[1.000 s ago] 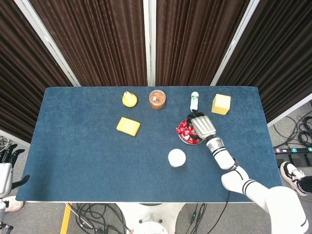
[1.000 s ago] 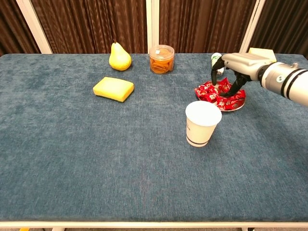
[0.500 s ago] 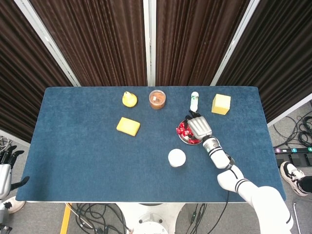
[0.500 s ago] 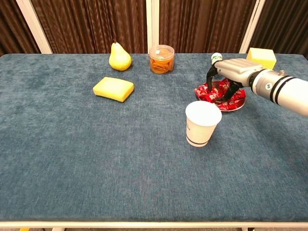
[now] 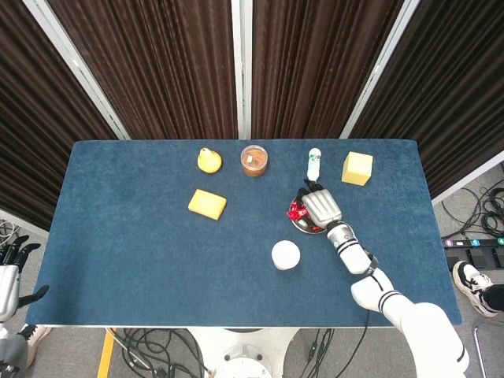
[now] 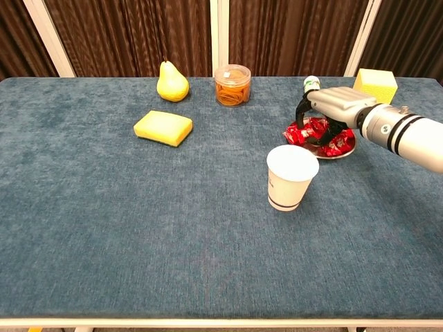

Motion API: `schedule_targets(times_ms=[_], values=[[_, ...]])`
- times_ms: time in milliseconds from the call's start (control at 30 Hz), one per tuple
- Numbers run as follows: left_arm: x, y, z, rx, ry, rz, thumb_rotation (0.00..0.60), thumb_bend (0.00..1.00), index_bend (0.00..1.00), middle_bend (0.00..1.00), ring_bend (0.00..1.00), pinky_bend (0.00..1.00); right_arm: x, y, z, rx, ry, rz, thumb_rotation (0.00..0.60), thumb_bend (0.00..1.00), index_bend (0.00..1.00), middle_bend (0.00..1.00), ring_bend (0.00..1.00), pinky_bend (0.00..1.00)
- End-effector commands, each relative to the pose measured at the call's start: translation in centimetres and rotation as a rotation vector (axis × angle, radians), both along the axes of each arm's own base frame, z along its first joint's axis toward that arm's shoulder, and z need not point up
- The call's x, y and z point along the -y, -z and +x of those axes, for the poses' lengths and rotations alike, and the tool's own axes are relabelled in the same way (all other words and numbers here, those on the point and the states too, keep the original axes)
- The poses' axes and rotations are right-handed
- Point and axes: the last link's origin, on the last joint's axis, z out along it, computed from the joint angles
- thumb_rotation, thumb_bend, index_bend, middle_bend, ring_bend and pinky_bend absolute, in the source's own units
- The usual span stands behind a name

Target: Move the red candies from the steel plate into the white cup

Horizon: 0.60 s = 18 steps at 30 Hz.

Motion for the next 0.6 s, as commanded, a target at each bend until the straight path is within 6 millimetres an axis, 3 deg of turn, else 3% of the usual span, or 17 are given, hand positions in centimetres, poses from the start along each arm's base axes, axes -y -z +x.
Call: schedule_targets(times_ms=[33, 233, 433, 600], values=[[0.0, 0.0, 0.0, 0.000, 0.001, -0.001, 0.600, 0.09, 0.31, 0.24, 0.21, 0.22, -0.1, -0.9, 0.0, 0.028, -0.025, -0.021, 0.600, 0.40, 0.58, 0.26, 0.04, 0.17], [-0.3, 0.0, 0.3, -0.004, 0.012, -0.004, 0.600, 0.09, 0.31, 0.24, 0.21, 0.22, -1.3, -4.0, 0.9, 0.131, -0.140, -0.062, 0.600, 0.40, 0.58, 0.27, 0.04, 0.16], [-0.5, -0.1, 0.6, -0.007, 0.016, -0.007, 0.600, 0.09, 0.31, 0.24, 0.21, 0.22, -5.1, -7.5, 3.0, 0.232, -0.307, -0.018, 0.600, 0.40, 0.58, 0.27, 0.04, 0.14], [-0.7, 0.0, 1.0, -0.006, 0.029, -0.010, 0.600, 0.09, 0.31, 0.24, 0.21, 0.22, -8.3, -7.8, 4.4, 0.240, -0.354, 0.092, 0.600, 0.40, 0.58, 0.27, 0.04, 0.13]])
